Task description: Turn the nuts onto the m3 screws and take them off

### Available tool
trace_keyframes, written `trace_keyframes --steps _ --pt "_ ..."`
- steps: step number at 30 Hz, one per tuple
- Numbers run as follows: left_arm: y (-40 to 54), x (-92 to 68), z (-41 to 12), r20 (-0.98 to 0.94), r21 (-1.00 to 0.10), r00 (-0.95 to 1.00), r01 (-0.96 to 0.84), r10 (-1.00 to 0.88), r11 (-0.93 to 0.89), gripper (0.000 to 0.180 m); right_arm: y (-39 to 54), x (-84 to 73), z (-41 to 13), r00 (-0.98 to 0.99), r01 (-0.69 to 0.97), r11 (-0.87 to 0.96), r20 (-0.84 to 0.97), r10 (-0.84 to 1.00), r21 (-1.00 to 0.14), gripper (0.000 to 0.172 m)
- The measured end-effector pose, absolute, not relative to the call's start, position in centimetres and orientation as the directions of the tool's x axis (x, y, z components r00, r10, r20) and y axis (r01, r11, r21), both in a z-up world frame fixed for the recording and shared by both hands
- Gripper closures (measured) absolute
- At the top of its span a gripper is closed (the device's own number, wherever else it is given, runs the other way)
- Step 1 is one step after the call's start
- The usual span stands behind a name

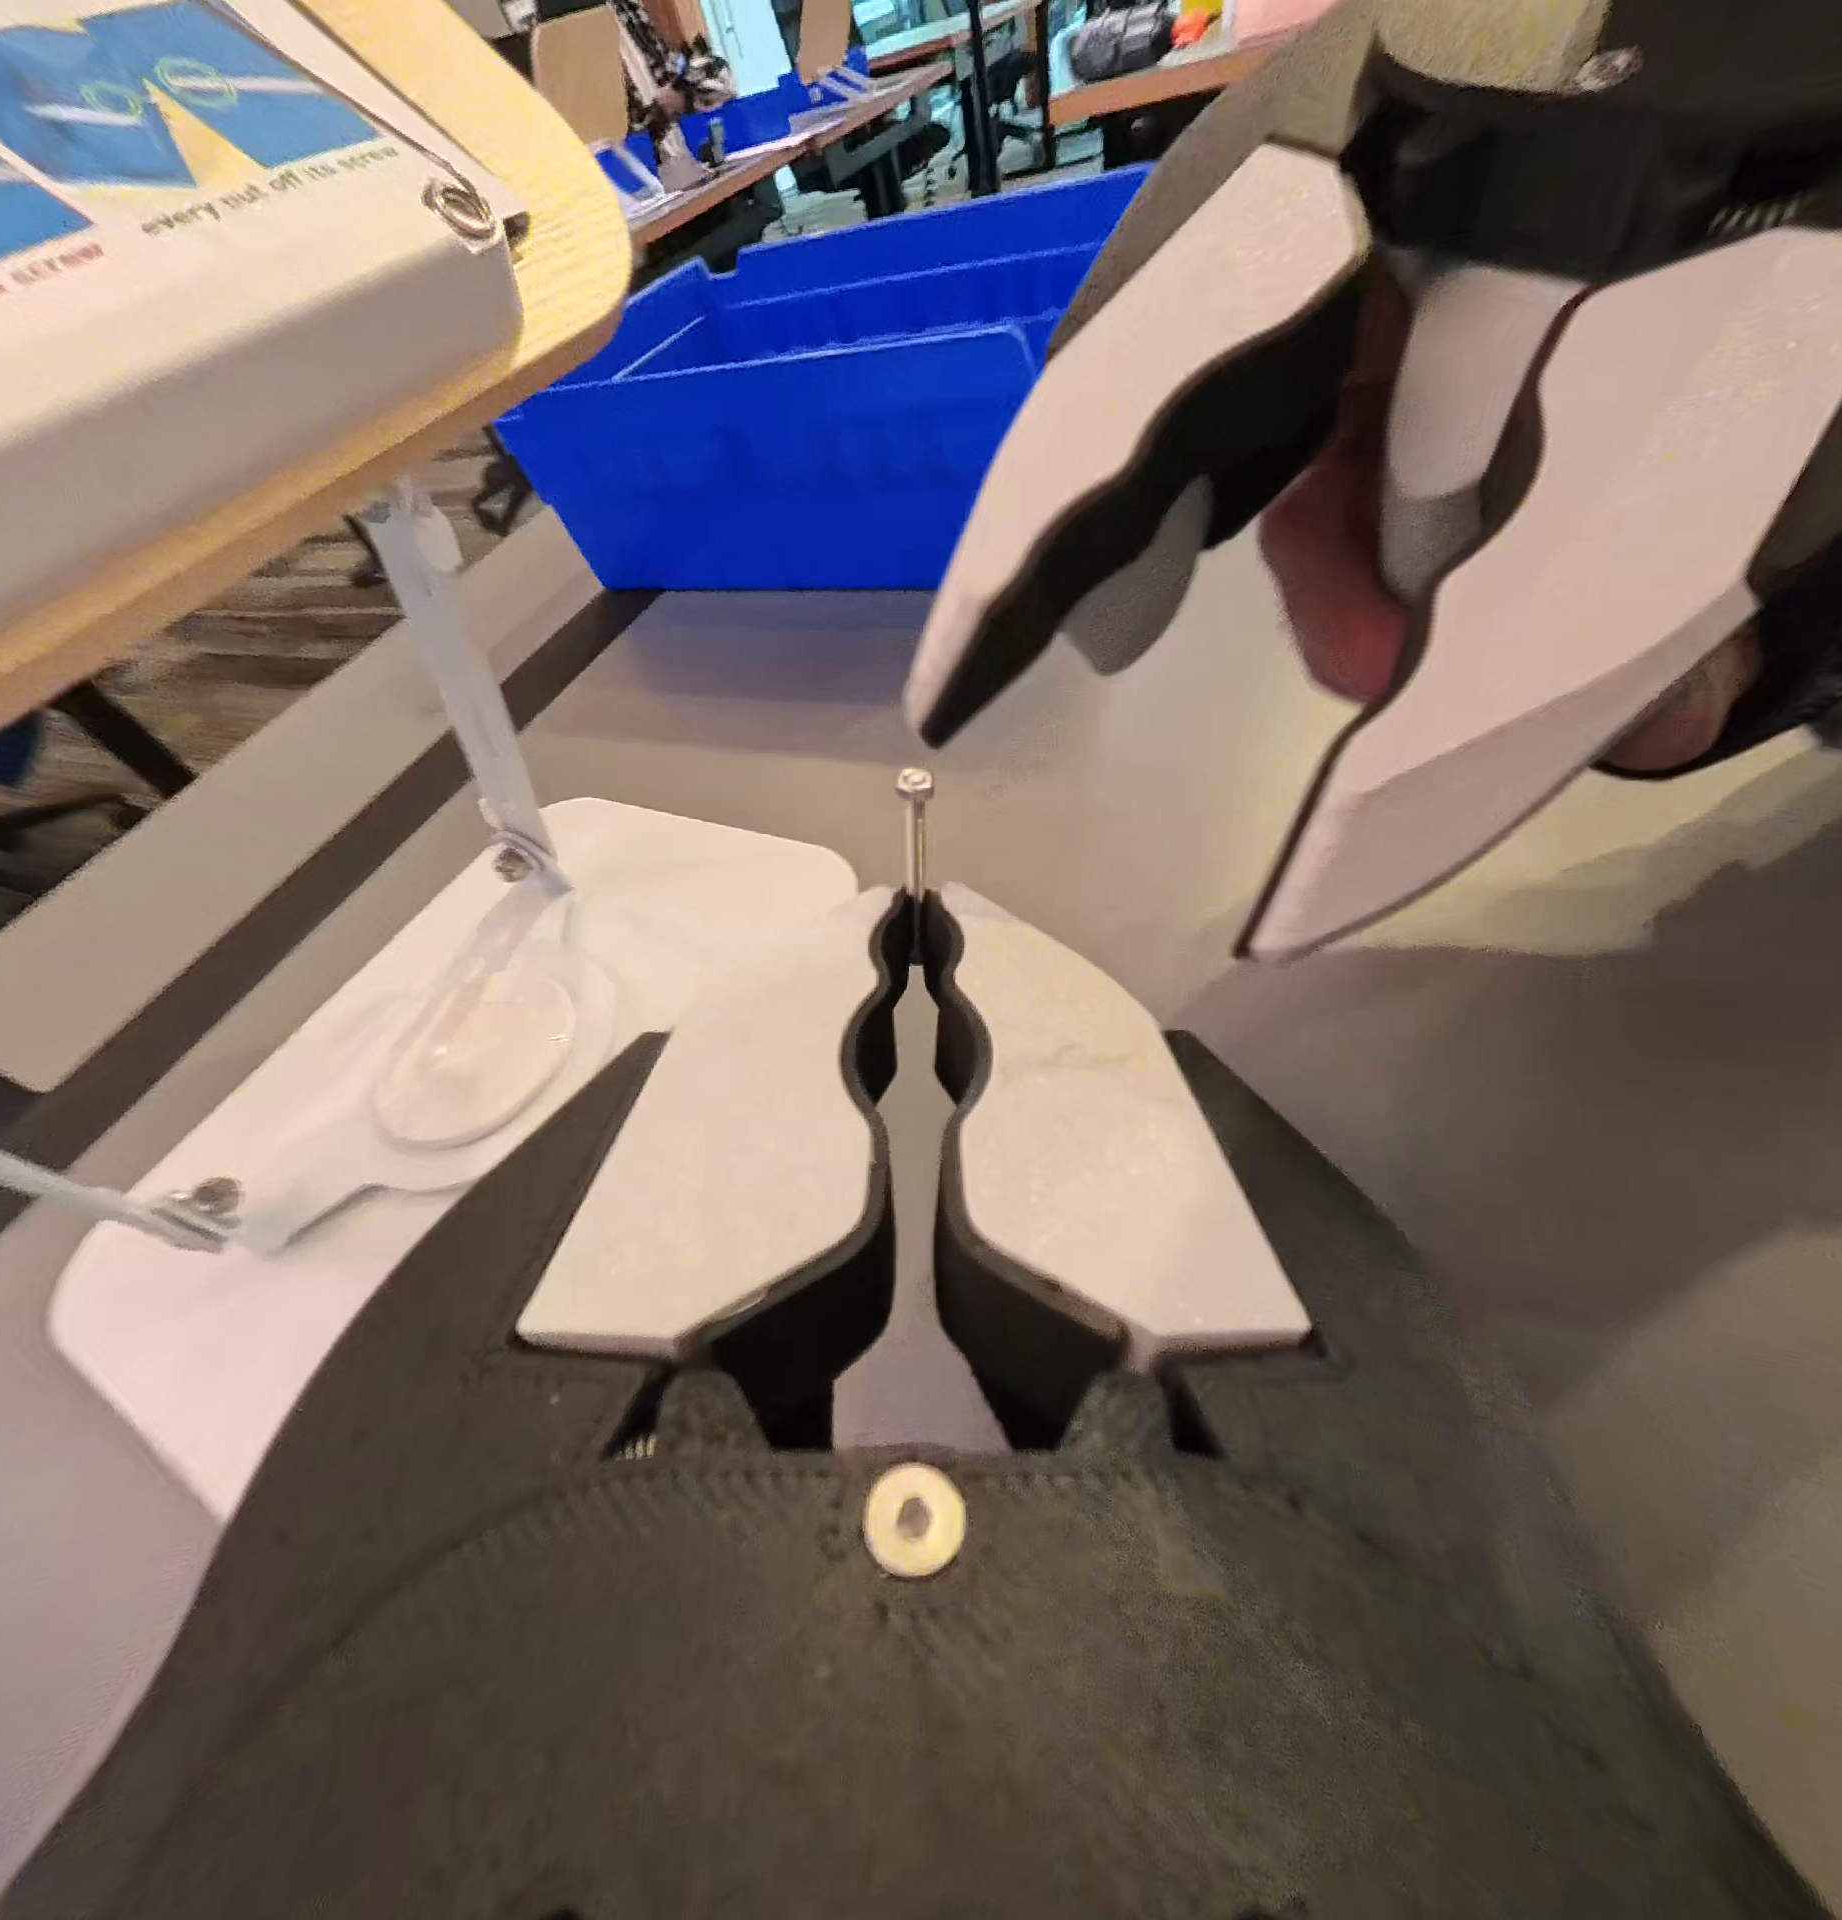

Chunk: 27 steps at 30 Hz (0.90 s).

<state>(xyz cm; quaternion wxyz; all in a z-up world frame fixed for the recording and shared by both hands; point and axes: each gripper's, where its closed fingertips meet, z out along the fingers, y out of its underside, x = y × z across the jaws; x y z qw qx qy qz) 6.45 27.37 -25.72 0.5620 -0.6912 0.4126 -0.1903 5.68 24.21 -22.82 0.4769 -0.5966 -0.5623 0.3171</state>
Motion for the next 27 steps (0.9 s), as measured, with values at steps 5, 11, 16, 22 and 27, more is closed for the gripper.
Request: trace_keyframes --steps 5,11,16,22,27 --pt "26.5 7.7 -24.8 0.005 -0.970 0.529 -0.205 -0.849 -0.133 0.179 23.6 4.6 -21.4 0.086 0.214 0.055 0.075 0.993 -0.975 0.093" --pt "26.5 7.8 -24.7 0.100 -0.969 0.498 -0.149 -0.861 -0.198 0.179 22.3 4.2 -21.8 -0.015 0.162 -0.001 -0.003 1.000 -0.987 0.084" --pt "26.6 7.5 -24.6 0.157 -0.964 0.488 -0.111 -0.858 -0.240 0.179 22.0 4.9 -21.6 -0.020 0.145 0.000 -0.003 1.000 -0.989 0.082" --pt "26.3 8.0 -24.9 0.185 -0.955 0.461 -0.123 -0.868 -0.269 0.179 22.6 5.1 -21.2 0.000 0.109 -0.016 -0.016 1.000 -0.994 0.081" --pt "25.8 8.5 -24.8 0.232 -0.948 0.428 -0.101 -0.874 -0.301 0.179 22.2 3.7 -21.3 -0.077 0.077 -0.050 -0.056 0.995 -0.996 0.068"
